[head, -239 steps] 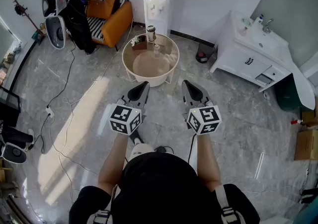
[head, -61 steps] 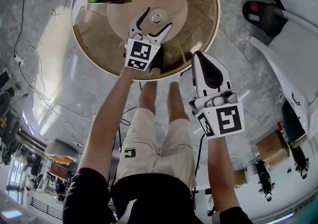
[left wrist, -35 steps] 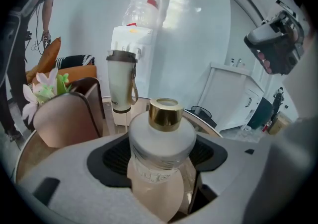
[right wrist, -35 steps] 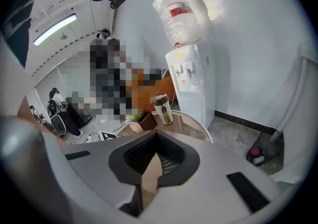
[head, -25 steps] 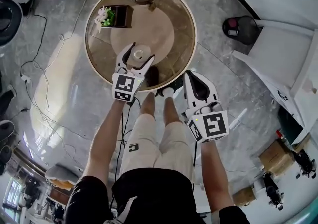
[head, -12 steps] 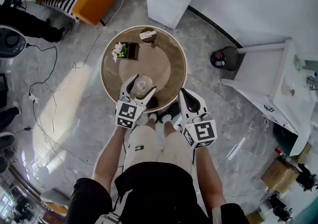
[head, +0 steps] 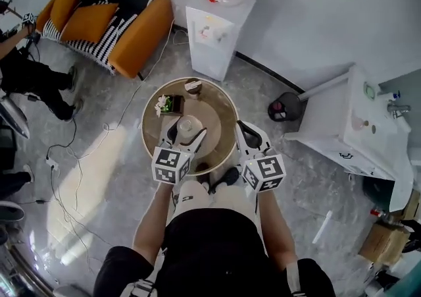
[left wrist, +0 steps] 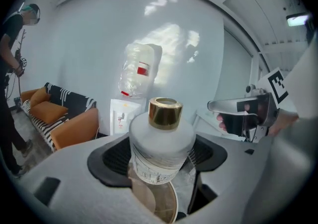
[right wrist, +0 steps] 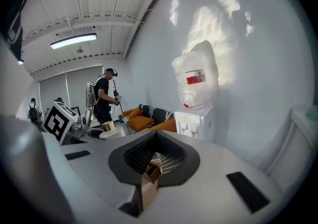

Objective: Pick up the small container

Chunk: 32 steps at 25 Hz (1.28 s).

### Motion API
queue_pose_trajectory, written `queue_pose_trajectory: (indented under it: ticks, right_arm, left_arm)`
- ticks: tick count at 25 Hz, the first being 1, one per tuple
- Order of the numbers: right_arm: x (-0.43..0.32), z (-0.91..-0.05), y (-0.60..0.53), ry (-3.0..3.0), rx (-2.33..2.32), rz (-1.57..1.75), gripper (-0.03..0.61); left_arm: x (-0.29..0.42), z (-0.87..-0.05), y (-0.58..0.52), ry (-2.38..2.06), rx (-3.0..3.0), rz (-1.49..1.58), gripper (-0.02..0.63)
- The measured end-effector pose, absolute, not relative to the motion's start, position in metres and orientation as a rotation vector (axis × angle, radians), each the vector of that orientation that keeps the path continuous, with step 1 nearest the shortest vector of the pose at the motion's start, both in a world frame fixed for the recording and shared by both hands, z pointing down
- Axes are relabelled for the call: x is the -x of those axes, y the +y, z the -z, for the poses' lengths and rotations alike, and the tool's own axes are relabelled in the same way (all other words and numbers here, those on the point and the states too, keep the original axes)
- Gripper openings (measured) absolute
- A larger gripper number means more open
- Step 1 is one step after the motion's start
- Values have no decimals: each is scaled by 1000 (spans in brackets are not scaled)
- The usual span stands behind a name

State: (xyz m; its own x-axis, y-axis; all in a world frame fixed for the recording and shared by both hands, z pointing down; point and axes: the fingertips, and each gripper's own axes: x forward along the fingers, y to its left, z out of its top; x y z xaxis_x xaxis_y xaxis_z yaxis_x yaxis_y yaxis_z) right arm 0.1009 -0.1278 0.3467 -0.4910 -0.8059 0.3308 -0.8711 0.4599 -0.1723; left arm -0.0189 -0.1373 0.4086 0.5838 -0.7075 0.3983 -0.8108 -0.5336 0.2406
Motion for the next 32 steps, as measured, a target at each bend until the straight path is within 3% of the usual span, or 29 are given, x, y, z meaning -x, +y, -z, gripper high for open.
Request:
queue_pose_trajectory:
  ticks: [18,32]
  right_arm:
    - [-98,-198,-158,-2666,-1450,-100,3]
    - [-94,-157,-148,-2657,-1522,-19,3]
  left_arm:
    - [-2,-226,-157,-1215,-2639,-234,351]
    - [0,-193,-154,-1182,-2699,-220,351]
